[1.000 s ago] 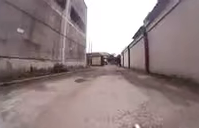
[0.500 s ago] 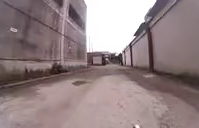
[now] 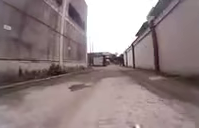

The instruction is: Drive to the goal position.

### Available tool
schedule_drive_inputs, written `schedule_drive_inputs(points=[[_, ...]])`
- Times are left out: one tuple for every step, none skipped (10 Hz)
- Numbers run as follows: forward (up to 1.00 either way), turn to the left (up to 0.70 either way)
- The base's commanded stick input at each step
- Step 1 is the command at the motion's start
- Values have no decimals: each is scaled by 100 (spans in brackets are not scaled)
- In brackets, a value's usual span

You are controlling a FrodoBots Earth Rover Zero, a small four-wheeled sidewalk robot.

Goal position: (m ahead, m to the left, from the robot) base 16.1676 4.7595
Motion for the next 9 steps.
schedule_drive_inputs(points=[[100, 0], [100, 0], [100, 0], [100, 0], [100, 0], [100, 0], [100, 0], [100, 0], [100, 0]])
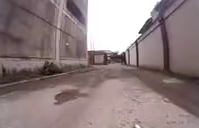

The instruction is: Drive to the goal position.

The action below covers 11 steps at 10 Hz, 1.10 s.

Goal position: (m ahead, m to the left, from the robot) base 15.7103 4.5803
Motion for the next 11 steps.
schedule_drive_inputs(points=[[100, 0], [100, 0], [100, 0], [100, 0], [100, 0], [100, 0], [100, 0], [100, 0], [100, 0], [100, 0], [100, 0]])
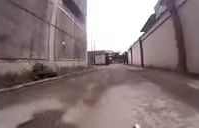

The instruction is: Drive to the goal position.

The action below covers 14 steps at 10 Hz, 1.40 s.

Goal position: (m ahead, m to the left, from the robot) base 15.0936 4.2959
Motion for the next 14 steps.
schedule_drive_inputs(points=[[100, 0], [100, 0], [100, 0], [100, 0], [100, 0], [100, 0], [100, 0], [100, 0], [100, 0], [100, 0], [100, 0], [100, 0], [100, 0], [100, 0]])
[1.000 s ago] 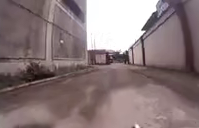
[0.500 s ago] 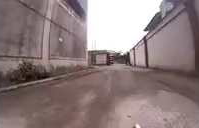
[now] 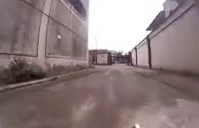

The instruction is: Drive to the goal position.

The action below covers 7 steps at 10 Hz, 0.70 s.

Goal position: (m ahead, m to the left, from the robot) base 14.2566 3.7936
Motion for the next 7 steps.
schedule_drive_inputs(points=[[100, 0], [100, 0], [100, 0], [100, 0], [100, 0], [100, -2], [100, -18]])
